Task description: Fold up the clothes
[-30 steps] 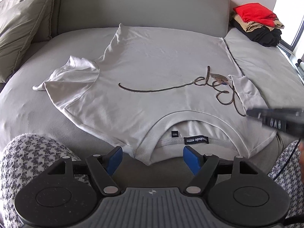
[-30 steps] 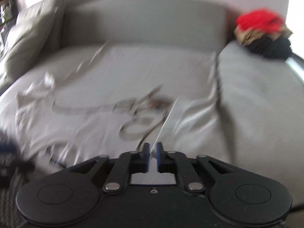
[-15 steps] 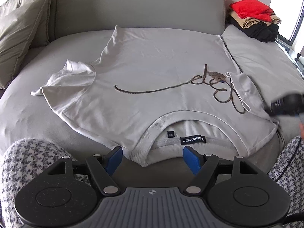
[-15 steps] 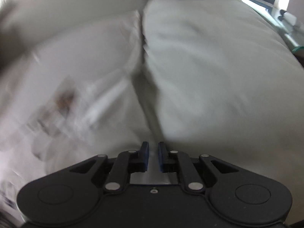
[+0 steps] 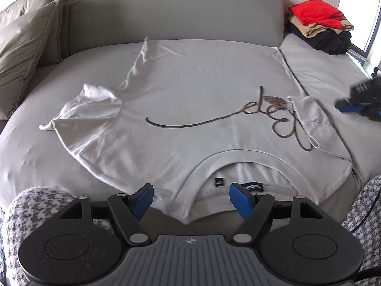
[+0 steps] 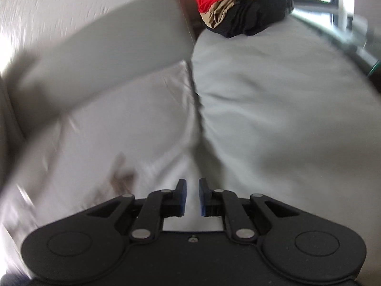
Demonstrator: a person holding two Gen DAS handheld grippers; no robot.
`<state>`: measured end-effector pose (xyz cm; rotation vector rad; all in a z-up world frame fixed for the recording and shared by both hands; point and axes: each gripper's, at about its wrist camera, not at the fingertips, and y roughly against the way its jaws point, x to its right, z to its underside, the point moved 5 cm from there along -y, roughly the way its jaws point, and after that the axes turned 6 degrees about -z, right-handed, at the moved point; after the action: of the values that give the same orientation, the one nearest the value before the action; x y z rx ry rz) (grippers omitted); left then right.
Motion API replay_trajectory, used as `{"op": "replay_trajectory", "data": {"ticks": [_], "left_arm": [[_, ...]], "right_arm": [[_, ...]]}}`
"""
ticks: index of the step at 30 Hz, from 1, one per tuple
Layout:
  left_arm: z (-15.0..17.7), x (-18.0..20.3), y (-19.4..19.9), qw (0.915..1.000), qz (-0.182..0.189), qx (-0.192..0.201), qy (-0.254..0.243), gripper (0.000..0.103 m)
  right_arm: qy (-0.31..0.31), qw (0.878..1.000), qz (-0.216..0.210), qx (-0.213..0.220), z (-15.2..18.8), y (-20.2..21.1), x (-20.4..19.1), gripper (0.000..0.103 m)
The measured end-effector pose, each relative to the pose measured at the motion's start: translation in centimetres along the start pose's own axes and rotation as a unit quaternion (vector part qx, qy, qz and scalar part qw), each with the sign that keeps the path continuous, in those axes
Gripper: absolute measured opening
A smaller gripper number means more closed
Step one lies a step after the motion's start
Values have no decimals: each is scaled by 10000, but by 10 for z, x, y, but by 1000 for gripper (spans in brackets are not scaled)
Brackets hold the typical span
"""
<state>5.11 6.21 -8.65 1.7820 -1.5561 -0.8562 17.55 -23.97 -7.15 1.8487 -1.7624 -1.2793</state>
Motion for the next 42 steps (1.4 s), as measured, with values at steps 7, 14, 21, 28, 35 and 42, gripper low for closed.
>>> {"op": "replay_trajectory", "data": {"ticks": [7,14,21,28,35,42], "left_arm": [[-5,-14,-11,9997,-191,-87,132,73],[-9,-20,-19,9994,-248,-126,188,73],[-4,-17,-17,9996,-123,-163,218,73],[2,-14,-7,9996,-131,-117,212,73],[10,-17,5,9996,-180,-43,236,73],[10,-17,4,9996,-167,73,238,72]], "right_arm": [[-166,9970,-197,-725,-3,-78,-12,11],[-385,9979,-517,-61,-11,-68,-7,12],[154,9988,-110,-450,24,-23,10,19],[716,9960,-20,-528,53,10,-8,20],[753,9943,20,-751,85,11,-20,21],[283,9990,-88,-335,81,28,-10,21]]}}
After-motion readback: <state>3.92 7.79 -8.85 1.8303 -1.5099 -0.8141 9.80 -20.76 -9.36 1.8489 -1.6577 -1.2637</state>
